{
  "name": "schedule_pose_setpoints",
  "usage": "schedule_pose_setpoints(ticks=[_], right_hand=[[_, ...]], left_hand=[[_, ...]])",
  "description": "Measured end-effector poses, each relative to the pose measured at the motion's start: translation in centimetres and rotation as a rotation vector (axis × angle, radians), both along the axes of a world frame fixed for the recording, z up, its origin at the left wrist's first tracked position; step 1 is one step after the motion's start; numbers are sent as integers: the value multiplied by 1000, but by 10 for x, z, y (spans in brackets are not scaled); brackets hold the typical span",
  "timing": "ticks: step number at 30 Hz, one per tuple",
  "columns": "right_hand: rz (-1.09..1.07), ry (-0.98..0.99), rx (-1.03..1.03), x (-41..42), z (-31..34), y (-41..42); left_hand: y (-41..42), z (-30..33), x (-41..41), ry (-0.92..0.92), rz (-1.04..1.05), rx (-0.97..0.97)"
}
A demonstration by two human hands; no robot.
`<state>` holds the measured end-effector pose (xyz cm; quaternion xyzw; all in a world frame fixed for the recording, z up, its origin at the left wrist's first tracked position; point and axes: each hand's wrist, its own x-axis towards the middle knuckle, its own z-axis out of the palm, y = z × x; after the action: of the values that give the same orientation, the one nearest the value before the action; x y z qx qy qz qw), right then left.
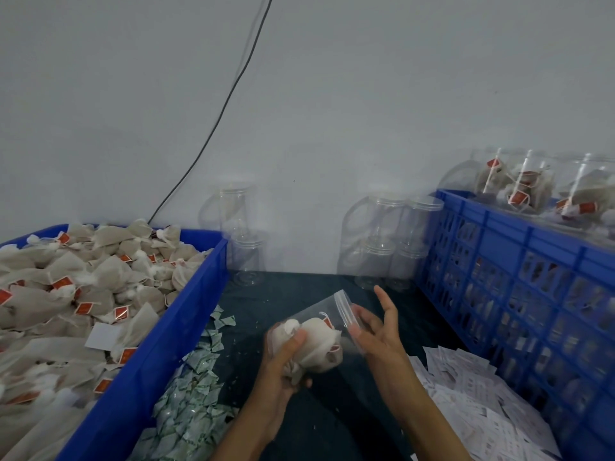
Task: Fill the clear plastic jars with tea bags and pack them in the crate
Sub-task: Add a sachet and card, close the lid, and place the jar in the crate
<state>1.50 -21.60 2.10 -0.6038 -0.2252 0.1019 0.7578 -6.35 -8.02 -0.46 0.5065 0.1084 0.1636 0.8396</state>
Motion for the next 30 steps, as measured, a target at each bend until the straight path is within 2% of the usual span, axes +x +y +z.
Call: schedule_pose_setpoints(ticks=[4, 8, 10, 14, 19, 30], right_hand=[[-67, 1, -8, -6, -2, 0], [-135, 42, -168, -8, -2, 6], [-130, 23, -182, -7, -1, 5], [-17, -7, -37, -6, 1, 2], [-53, 12, 82, -7, -3, 4], [-159, 125, 197, -12, -3, 11]], left_hand=[[1, 0, 0, 4, 19, 23], [3, 0, -1, -13, 69, 76], [3, -1, 0, -2, 64, 59], [4, 0, -1, 34, -44, -9], [5, 0, -1, 72, -197, -95], [-2, 1, -1, -20, 1, 29]])
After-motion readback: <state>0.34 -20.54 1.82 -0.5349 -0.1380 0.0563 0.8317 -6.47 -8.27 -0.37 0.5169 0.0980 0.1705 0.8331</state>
